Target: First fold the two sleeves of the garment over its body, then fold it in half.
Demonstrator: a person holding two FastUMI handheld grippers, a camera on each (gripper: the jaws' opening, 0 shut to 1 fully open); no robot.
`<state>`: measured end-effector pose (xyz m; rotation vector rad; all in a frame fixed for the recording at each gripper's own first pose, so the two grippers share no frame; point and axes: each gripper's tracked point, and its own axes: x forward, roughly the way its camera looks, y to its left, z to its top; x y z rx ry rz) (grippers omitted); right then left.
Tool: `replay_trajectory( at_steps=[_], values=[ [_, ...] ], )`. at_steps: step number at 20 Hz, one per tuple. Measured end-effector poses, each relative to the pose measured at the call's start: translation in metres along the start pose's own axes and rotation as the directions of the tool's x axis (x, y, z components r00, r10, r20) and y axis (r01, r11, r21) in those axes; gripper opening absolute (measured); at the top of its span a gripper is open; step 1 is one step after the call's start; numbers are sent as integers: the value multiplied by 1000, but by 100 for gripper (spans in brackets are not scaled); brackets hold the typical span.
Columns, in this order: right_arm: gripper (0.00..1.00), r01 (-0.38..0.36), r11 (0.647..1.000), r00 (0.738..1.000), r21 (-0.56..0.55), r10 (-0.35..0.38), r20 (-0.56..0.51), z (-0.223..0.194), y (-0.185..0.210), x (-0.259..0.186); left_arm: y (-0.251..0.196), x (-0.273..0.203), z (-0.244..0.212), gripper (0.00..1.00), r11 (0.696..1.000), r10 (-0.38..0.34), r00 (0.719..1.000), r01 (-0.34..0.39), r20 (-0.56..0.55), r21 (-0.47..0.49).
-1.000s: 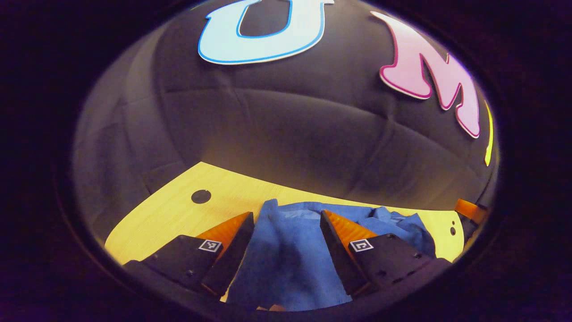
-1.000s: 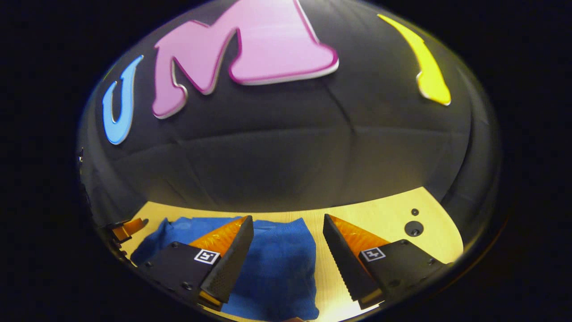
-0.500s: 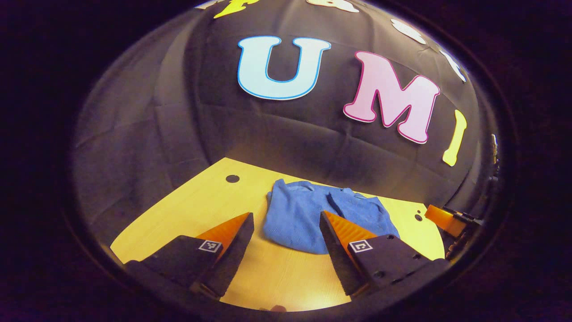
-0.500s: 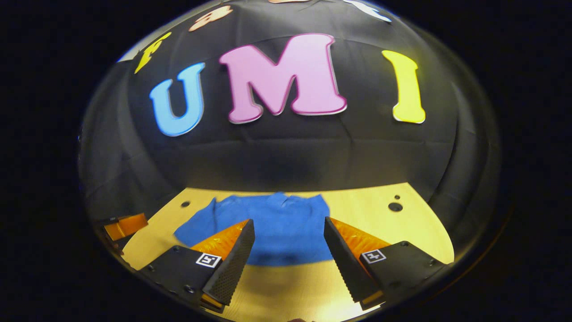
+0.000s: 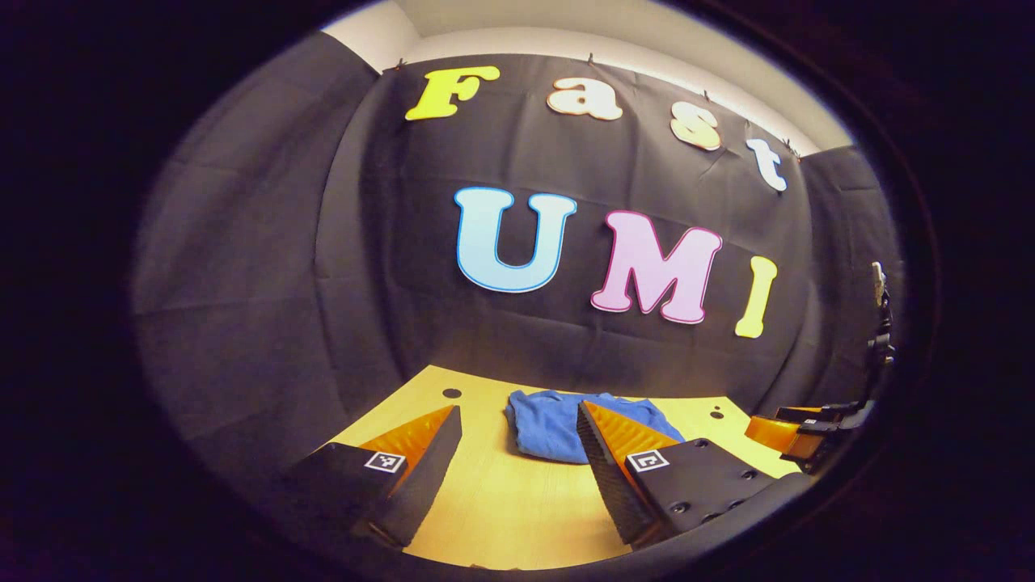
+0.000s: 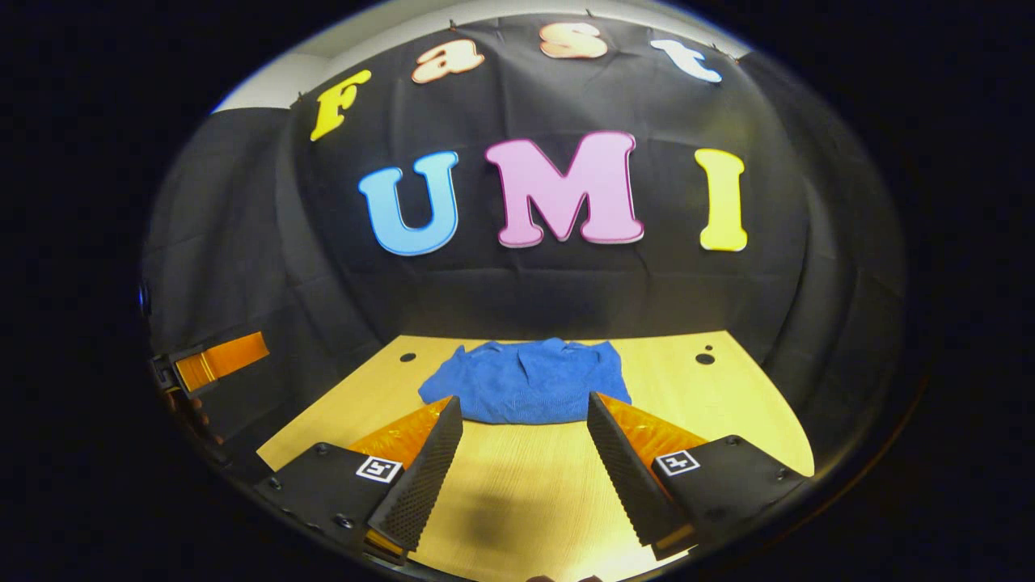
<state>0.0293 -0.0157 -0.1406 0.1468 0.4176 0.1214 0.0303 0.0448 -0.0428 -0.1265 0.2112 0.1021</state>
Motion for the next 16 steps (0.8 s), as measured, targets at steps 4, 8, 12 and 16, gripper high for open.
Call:
replay_trajectory(
  at_steps=[4,8,12,16],
  values=[
    [98,36,999,998,6,-36,56,5,5,-29,5,-38,-8,81,1000,10,1000,-11,30,28],
    [98,25,1000,999,4,-25,48,4,13,-45,-18,-58,-18,82,998,-29,999,28,20,51],
    [98,48,999,995,13,-49,89,9,9,-60,-33,-64,-14,82,995,-58,998,56,26,82],
    [98,73,997,994,26,-75,79,2,0,-70,-48,-72,-19,83,987,-113,993,109,31,119]
  ],
)
